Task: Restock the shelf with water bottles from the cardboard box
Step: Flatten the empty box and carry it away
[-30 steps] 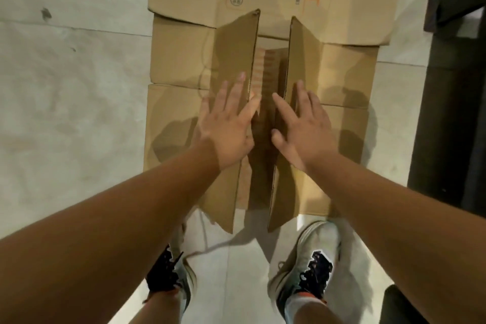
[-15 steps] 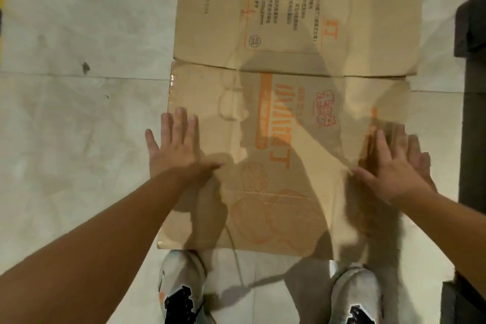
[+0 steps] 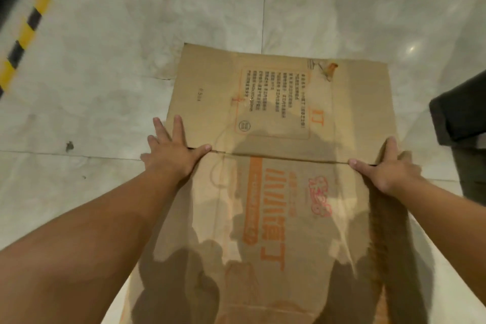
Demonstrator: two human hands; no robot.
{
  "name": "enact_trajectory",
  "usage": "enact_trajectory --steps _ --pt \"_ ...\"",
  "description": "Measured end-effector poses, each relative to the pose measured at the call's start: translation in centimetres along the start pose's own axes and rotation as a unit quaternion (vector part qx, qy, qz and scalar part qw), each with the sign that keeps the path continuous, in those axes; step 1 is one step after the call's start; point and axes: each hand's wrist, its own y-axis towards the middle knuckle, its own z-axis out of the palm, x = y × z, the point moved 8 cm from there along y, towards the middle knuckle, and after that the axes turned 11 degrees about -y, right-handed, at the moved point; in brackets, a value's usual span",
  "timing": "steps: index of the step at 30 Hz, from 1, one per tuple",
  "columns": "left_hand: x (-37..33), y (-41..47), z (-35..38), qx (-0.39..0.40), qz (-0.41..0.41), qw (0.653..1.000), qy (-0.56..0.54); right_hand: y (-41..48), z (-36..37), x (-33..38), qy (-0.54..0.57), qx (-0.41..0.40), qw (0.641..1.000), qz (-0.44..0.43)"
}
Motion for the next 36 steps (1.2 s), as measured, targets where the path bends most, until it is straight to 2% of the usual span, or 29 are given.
enact_trajectory --steps 5,9,12,16,19,25,32,36 --pt "0.0 0.2 0.4 -0.014 -0.025 0.999 -0.022 1.7 -1.6 0.2 0.075 0.003 0.997 0.022" --pt "0.4 -0.1 -1.0 -0.048 -0.034 0.985 -0.162 1.5 -1.9 -0.9 0.150 -0.007 0.988 0.024" --pt "0.1 -0.2 -2.3 -0.044 0.007 0.967 -0.249 0.6 -2.2 -1.3 0.205 -0.016 0.979 0.006" --pt "-1.6 -0.5 -4.3 -0.061 0.061 0.981 -0.176 -1.7 -3.8 -0.5 0.200 -0.071 0.977 -0.032" --pt "-3.4 -0.9 -8.4 -0.095 0.090 0.983 -0.131 -3.7 -7.6 0.2 0.191 -0.135 0.970 -0.070" --pt "-5.5 -8.0 -26.4 -0.180 0.065 0.968 -0.163 -12.9 -22.9 0.1 0.196 -0.206 0.954 -0.091" --pt "-8.8 -23.9 -54.0 -0.215 0.073 0.947 -0.228 -30.9 -48.9 -4.9 0.269 -0.231 0.929 -0.107" --pt "-12.8 -35.1 -70.7 -0.236 0.103 0.937 -0.236 -43.0 -65.2 -8.5 0.250 -0.244 0.930 -0.116"
